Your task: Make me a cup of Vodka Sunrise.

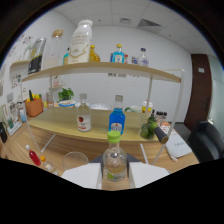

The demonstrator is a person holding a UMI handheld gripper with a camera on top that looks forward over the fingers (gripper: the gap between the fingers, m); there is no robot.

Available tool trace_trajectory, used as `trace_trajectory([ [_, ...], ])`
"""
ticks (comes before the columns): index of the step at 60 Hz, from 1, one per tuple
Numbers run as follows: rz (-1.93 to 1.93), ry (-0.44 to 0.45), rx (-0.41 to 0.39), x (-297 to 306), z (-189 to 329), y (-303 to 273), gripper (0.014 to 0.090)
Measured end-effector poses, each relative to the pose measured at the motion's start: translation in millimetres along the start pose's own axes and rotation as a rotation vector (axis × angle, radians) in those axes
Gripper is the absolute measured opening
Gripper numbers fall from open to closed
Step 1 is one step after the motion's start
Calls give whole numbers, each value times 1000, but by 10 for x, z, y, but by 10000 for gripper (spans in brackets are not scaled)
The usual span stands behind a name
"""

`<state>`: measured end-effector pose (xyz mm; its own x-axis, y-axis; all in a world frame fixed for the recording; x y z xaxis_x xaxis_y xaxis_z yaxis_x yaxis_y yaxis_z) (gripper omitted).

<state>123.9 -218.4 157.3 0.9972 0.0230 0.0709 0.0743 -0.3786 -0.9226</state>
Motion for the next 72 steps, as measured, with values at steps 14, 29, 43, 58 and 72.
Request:
trace_trajectory([
  [14, -645, 138, 20, 167, 28, -208, 351],
  [29, -1402, 215, 51, -3, 30, -365, 349],
  [43, -1889, 278, 8, -64, 98, -355, 350],
  [58, -1903, 273, -3, -137, 83, -417, 351],
  [72, -1254, 150, 174, -306, -162, -821, 353],
])
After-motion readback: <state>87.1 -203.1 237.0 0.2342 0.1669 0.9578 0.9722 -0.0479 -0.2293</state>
